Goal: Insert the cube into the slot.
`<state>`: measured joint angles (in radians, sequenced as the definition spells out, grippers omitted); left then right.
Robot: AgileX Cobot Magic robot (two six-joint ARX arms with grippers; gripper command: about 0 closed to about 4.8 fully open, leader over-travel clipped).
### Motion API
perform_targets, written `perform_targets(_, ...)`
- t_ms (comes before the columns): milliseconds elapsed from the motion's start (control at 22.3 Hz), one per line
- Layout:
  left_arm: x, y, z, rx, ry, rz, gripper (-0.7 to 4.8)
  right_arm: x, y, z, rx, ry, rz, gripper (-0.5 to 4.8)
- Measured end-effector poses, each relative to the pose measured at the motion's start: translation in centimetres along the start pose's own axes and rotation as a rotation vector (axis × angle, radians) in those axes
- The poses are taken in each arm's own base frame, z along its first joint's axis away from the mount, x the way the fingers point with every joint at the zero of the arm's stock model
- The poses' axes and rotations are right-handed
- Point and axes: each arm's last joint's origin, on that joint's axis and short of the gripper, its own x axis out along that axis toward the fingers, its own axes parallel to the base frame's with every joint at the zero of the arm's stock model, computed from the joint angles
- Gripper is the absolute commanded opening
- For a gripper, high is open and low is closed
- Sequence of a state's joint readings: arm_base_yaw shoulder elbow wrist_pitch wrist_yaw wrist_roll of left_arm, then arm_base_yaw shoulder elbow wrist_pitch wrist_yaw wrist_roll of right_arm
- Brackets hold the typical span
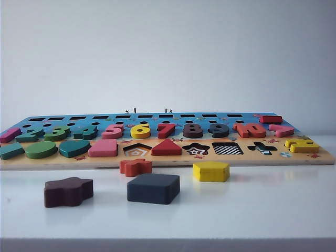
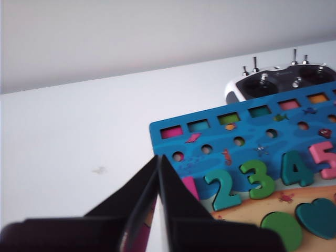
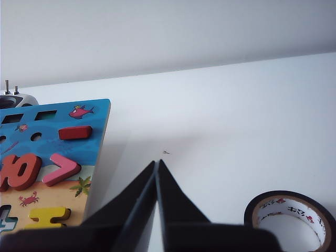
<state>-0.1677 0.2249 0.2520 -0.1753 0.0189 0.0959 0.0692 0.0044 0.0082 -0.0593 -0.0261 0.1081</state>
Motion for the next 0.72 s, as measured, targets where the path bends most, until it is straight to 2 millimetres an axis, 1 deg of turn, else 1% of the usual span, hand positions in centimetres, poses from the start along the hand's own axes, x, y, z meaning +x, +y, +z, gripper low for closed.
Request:
perform_targets(45,0.0,-0.2,1.0,0.004,0.030,-0.037,0.17,0.0,0.0,0.0,0.000,0.000,0.000,-0.01)
perform_targets(90,0.0,-0.3,1.3,0.006,0.044,-0.049,0.17,0.0,0.0,0.0,0.000,0.000,0.000,-0.01)
perform_targets(135,-0.1,-0.5,2.3,0.010,0.079,-0.083,0.17,0.0,0.0,0.0,0.000,0.000,0.000,-0.01)
perform_targets(269,-0.3,-0.9,4.4,0.017,0.173,-0.174,0.17,0.0,0.0,0.0,0.000,0.005,-0.001,-0.01)
perform_targets(359,-0.4,-1.0,5.5,0.018,0.232,-0.223,0.17,0.0,0.0,-0.2,0.002,0.022,-0.002,-0.01)
perform_targets(583,-0.4,-1.5,6.7,0.013,0.335,-0.341,0.17,0.0,0.0,-0.4,0.007,0.048,0.016,-0.01)
perform_targets(718,-0.3,-1.8,7.1,0.014,0.390,-0.390,0.17,0.0,0.2,-0.4,0.066,0.052,0.047,-0.01)
